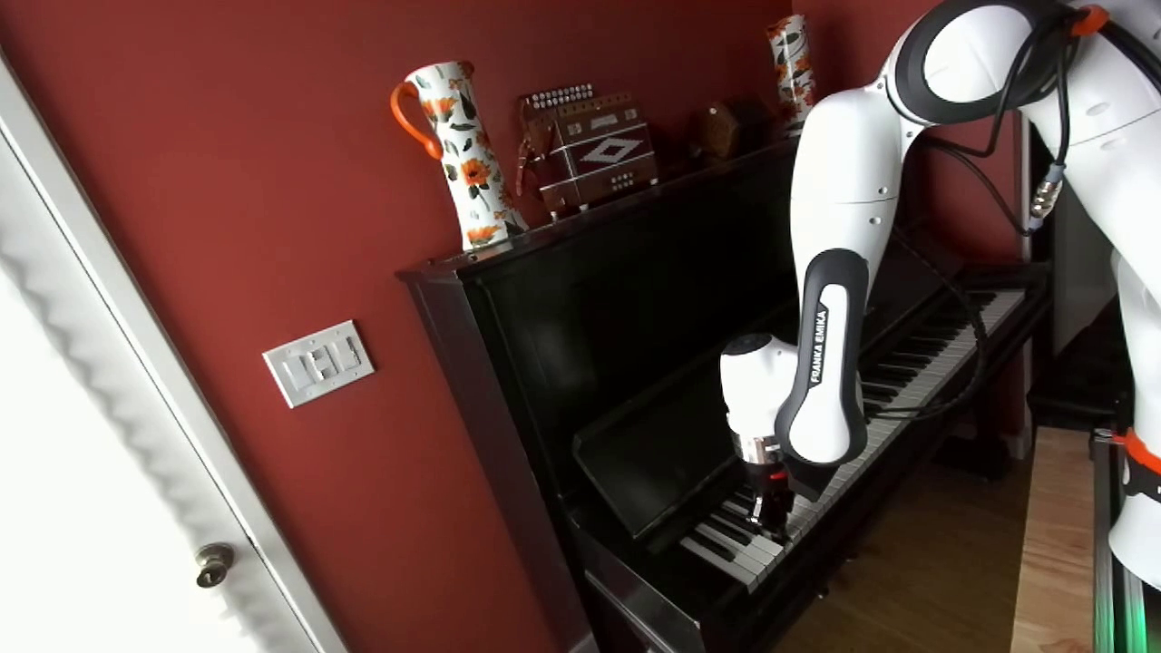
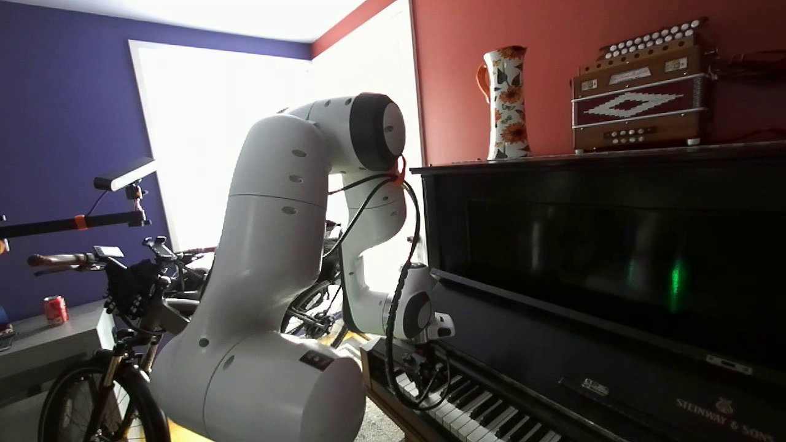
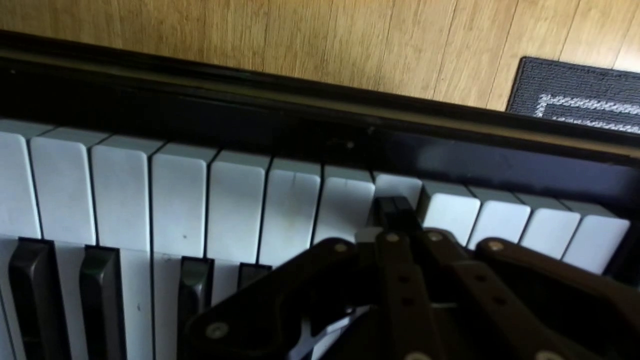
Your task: Press a white key on the left part of the piano
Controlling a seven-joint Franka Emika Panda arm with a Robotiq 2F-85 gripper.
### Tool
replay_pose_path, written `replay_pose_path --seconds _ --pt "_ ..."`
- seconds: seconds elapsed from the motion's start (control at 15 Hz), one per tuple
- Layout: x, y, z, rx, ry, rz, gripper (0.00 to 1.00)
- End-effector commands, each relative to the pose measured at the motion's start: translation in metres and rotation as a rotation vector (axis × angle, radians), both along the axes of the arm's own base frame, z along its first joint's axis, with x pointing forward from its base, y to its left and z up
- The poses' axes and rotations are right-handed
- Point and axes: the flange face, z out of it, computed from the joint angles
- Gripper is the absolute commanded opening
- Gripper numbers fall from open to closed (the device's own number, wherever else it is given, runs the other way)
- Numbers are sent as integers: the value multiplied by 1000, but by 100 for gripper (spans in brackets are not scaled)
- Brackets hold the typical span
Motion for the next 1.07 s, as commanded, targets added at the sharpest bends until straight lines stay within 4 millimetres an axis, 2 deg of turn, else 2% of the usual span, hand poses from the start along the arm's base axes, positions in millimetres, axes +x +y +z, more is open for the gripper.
replay_pose_path --seconds 0.0,0.67,1.0 --pt "-1 2 -9 2 4 -3 0" --pt "-2 3 6 -3 -4 5 0" --pt "-2 5 21 -17 -22 16 0"
